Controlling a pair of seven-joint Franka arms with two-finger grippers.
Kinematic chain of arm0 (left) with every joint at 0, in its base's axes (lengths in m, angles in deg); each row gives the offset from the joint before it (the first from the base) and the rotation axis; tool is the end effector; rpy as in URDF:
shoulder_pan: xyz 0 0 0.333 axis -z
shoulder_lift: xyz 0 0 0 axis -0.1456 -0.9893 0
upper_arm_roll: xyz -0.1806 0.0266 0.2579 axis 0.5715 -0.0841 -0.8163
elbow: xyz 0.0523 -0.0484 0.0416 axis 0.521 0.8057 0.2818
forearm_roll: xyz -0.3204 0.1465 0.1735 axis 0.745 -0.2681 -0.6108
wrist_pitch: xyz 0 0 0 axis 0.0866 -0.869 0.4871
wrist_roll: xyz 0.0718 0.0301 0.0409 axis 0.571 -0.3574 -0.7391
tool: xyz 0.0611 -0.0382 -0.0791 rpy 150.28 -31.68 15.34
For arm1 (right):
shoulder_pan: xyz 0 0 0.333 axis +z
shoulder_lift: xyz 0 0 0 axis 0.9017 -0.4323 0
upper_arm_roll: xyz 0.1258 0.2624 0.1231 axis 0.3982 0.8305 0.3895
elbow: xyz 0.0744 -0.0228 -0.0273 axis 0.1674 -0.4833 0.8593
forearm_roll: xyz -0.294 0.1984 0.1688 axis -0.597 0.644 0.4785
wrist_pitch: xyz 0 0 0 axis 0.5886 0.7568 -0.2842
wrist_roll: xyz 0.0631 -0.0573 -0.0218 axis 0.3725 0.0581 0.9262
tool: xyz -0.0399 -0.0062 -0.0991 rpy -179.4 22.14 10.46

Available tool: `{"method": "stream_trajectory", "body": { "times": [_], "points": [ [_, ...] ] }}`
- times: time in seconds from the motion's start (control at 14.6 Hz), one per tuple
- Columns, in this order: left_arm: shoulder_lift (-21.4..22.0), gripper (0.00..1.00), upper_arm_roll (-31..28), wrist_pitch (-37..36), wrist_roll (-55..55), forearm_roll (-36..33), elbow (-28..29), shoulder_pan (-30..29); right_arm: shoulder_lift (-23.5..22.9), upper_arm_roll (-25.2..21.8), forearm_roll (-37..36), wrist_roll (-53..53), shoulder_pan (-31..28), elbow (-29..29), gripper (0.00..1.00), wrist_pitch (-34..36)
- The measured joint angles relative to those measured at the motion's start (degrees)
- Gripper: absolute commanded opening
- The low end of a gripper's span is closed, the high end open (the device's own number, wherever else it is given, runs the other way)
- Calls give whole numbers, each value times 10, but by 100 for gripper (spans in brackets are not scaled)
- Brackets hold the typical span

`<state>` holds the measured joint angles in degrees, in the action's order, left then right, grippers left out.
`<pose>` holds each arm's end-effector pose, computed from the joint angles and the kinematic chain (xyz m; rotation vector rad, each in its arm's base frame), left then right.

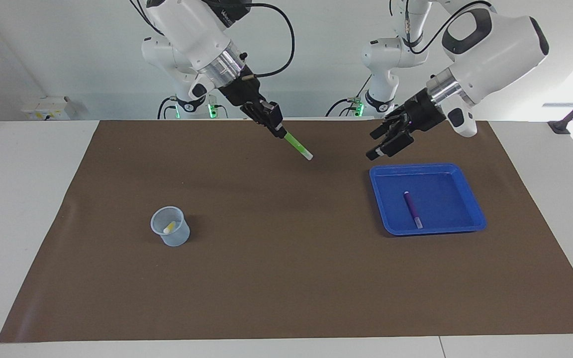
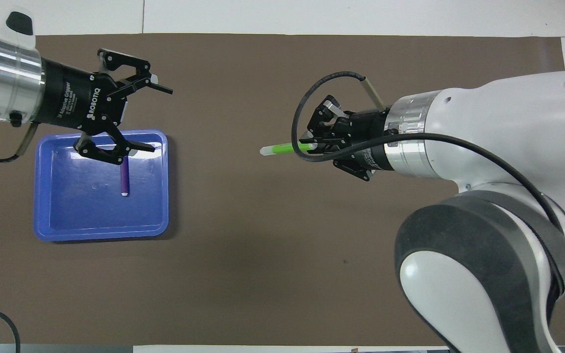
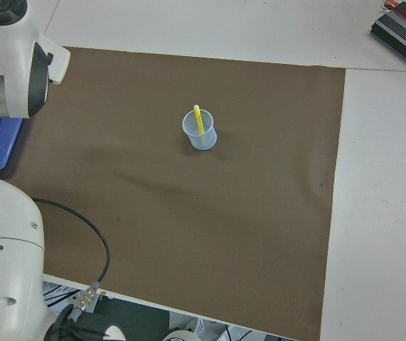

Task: Right arm passes pens to left for tray arrangement
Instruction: 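Bring the green pen to the left gripper and close the left gripper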

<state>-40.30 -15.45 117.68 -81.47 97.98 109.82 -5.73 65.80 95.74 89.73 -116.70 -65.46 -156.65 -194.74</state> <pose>0.5664 -0.2141 0.6093 2.1149 1.3437 -0.5155 0.5338 0.2821 0.6273 -2.2578 1.0674 0.1315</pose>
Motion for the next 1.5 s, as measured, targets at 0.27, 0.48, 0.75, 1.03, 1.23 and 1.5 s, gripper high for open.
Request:
{"method": "stream_trajectory", "body": {
  "times": [0.27,0.48,0.75,1.03,1.23,1.5],
  "points": [
    [57,100,2,81,-82,56,90,28,-16,37,0,-89,0,24,0,-19],
    [98,100,2,103,-143,67,134,37,-18,51,0,-102,0,26,0,-32],
    [114,99,2,132,-184,67,160,50,-22,60,0,-102,0,26,0,-32],
    [115,80,2,170,-193,68,177,62,-24,60,0,-102,0,26,0,-32],
    [118,61,2,173,-194,68,179,62,-24,60,0,-102,0,26,0,-32],
    [122,39,1,174,-194,69,179,62,-24,60,0,-102,0,26,0,-32]
  ]
}}
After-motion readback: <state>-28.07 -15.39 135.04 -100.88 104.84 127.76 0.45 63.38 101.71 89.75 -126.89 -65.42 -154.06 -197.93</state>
